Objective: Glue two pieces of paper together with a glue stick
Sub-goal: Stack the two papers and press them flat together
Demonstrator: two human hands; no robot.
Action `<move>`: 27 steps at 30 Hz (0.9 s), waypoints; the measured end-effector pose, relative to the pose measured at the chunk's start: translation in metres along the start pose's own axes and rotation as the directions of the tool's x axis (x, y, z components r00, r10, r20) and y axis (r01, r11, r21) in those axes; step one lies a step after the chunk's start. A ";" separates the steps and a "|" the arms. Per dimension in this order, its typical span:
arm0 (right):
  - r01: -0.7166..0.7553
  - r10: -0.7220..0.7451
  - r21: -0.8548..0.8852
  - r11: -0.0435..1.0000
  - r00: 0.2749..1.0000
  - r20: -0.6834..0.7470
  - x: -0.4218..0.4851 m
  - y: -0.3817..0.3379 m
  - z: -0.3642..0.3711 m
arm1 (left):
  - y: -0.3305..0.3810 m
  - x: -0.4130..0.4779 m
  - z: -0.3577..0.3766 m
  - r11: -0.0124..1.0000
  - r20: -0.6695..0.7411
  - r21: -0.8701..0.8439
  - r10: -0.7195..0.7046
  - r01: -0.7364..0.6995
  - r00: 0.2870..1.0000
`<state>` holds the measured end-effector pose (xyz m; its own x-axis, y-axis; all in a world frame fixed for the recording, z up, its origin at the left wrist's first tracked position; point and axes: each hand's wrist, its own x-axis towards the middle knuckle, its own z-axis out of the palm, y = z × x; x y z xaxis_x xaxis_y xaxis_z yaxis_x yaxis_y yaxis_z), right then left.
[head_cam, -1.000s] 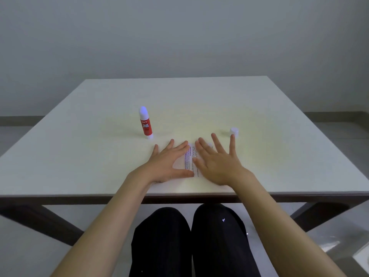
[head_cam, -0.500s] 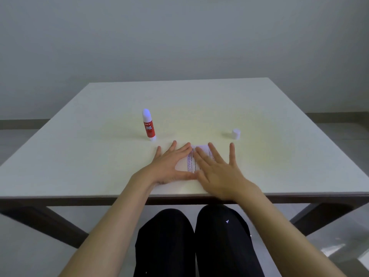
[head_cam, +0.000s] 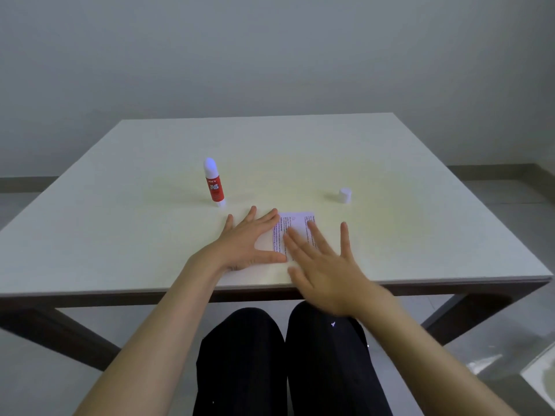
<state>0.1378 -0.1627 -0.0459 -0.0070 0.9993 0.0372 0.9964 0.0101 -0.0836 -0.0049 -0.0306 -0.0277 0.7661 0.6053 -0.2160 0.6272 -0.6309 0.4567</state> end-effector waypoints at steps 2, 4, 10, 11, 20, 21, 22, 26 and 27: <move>0.035 -0.035 0.003 0.999 0.999 -0.011 -0.017 -0.007 0.008 | -0.001 0.000 0.001 1.000 0.000 -0.008 0.006 -0.006 1.000; -0.005 0.005 -0.003 1.000 1.000 0.013 -0.013 0.001 0.005 | -0.002 0.001 0.000 1.000 0.006 0.003 0.006 -0.006 1.000; -0.187 0.190 -0.045 0.981 0.978 0.086 0.020 0.022 -0.013 | -0.002 0.001 -0.001 1.000 0.000 0.020 0.005 -0.005 1.000; -0.166 0.168 -0.045 0.985 0.984 0.064 0.015 0.017 -0.010 | -0.003 0.001 0.000 1.000 -0.003 0.015 0.007 -0.007 1.000; -0.135 0.138 -0.034 0.990 0.985 0.099 0.016 0.027 -0.007 | -0.004 0.001 0.001 1.000 -0.008 0.015 0.019 -0.019 1.000; -0.173 0.174 -0.024 0.985 0.976 0.131 0.026 0.032 -0.012 | -0.004 0.001 0.001 1.000 -0.009 0.017 0.019 -0.019 1.000; -0.194 0.195 -0.021 0.981 0.969 0.150 0.034 0.034 -0.015 | -0.004 0.000 0.001 1.000 -0.010 0.017 0.018 -0.018 1.000; -0.077 0.078 -0.018 0.997 0.992 0.097 0.027 0.009 -0.007 | -0.005 0.001 0.003 1.000 -0.030 -0.011 0.027 -0.028 0.999; -0.010 0.010 0.001 1.000 0.997 0.076 0.020 0.001 -0.002 | -0.005 0.001 0.003 0.999 -0.033 -0.018 0.030 -0.031 0.999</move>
<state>0.1386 -0.1428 -0.0429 -0.0038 0.9992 -0.0393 0.9964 0.0004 -0.0846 -0.0073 -0.0284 -0.0331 0.7796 0.6019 -0.1732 0.6008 -0.6406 0.4782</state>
